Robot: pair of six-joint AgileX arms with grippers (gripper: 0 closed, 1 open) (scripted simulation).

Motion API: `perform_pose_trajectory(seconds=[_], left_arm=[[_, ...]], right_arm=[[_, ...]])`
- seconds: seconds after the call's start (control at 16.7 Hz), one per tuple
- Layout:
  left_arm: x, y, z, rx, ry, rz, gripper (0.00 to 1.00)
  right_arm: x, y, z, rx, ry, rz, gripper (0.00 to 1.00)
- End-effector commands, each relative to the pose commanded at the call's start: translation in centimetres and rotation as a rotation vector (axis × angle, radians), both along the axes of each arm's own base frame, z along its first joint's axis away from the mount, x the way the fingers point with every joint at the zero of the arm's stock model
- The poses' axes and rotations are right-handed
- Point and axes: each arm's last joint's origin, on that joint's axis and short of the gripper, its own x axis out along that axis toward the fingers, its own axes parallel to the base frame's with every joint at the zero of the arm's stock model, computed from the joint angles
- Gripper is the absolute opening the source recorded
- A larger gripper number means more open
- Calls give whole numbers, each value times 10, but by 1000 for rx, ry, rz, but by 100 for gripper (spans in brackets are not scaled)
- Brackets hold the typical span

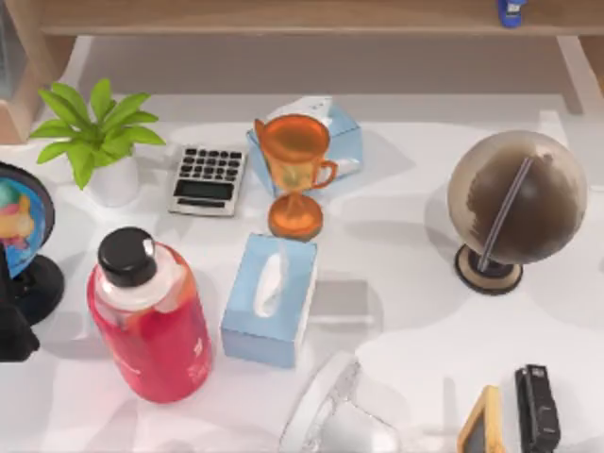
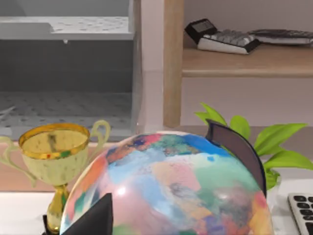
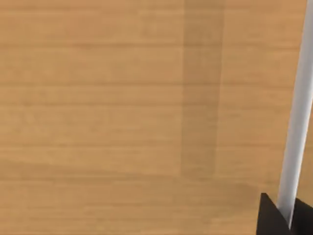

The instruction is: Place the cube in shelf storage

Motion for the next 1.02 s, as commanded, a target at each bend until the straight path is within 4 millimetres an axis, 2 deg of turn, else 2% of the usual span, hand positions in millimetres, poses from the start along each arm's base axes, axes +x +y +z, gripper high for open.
perform_pose_trajectory(seconds=[0.18,0.48,0.84,1.02], left_arm=[[0,0,0,0,0,0,100],[0,0,0,0,0,0,100],[0,0,0,0,0,0,100],[0,0,0,0,0,0,100]], right_arm=[[-15,-2,5,-12,-19,0,0],[-18,-1,5,-13,-20,5,0],[-69,0,4,-10,-15,5,0],[-76,0,4,-11,-18,5,0]])
